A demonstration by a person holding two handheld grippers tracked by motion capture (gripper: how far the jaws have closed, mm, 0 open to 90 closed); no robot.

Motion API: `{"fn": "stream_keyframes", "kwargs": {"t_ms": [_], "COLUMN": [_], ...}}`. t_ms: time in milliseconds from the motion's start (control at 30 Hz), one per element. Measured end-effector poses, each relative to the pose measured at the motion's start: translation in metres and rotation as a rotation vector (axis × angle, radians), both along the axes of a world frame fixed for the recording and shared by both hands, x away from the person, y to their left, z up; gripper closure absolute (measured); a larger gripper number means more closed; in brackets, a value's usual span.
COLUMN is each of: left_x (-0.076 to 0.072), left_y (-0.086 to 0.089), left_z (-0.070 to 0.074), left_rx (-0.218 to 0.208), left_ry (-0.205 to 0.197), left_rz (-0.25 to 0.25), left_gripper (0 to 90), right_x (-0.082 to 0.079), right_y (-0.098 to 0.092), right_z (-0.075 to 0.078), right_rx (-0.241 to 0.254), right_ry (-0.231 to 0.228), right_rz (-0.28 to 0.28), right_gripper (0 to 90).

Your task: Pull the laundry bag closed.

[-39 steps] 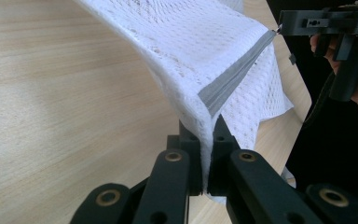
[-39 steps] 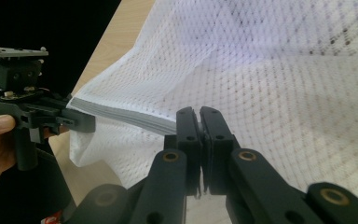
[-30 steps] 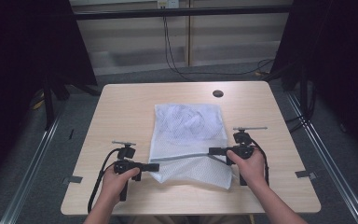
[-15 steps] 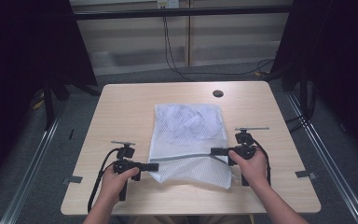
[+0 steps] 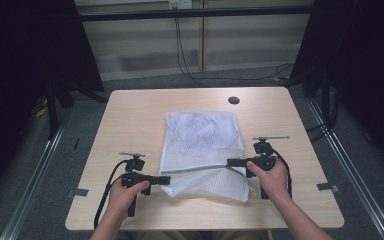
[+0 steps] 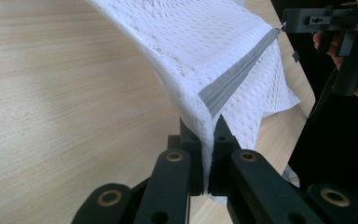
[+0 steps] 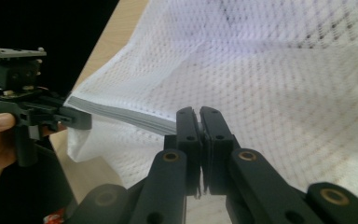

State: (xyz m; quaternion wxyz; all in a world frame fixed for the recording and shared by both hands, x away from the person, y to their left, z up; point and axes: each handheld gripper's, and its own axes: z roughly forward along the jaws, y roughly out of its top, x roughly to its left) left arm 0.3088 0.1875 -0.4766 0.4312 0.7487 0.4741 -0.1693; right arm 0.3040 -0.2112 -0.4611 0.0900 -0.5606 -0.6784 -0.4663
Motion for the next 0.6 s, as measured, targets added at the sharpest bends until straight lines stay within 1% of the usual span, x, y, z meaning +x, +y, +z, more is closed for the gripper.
{"fn": "stream_keyframes", "kwargs": {"t_ms": [33, 100, 233, 267, 300, 400, 433, 467, 500, 600], "left_x": [-0.001, -0.001, -0.001, 0.0, 0.0, 0.0, -0.001, 0.0, -0.001, -0.002], "left_y": [0.0, 0.002, 0.004, 0.005, 0.005, 0.003, 0.003, 0.003, 0.002, 0.001], "left_z": [0.001, 0.0, 0.0, 0.001, 0.001, 0.002, 0.002, 0.001, 0.001, 0.001], "left_rx": [-0.004, 0.001, 0.0, 0.009, 0.006, 0.008, 0.002, 0.009, 0.003, 0.01], "left_ry": [0.008, 0.002, 0.007, -0.002, 0.0, -0.001, 0.007, 0.0, 0.01, 0.012], "left_rz": [0.007, 0.01, 0.017, 0.016, 0.015, 0.013, 0.02, 0.01, 0.018, 0.014], "left_gripper": [88.5, 88.5, 88.5, 88.5, 88.5, 88.5, 88.5, 88.5, 88.5, 88.5], "right_x": [0.0, 0.0, -0.001, -0.002, -0.002, -0.003, -0.003, -0.003, -0.004, -0.004], "right_y": [-0.001, -0.004, -0.009, -0.012, -0.012, -0.014, -0.014, -0.014, -0.015, -0.016], "right_z": [0.0, 0.0, -0.001, -0.001, -0.001, -0.001, -0.001, -0.001, -0.001, -0.002], "right_rx": [-0.006, -0.001, -0.004, 0.0, -0.006, -0.007, -0.002, 0.001, -0.001, -0.002], "right_ry": [-0.001, 0.005, 0.005, 0.0, 0.001, 0.0, 0.0, -0.003, -0.001, -0.002], "right_rz": [-0.004, -0.011, -0.02, -0.024, -0.025, -0.023, -0.023, -0.025, -0.024, -0.022], "right_gripper": [87.1, 87.2, 87.2, 87.2, 87.2, 87.2, 87.1, 87.1, 87.1, 87.2]}}
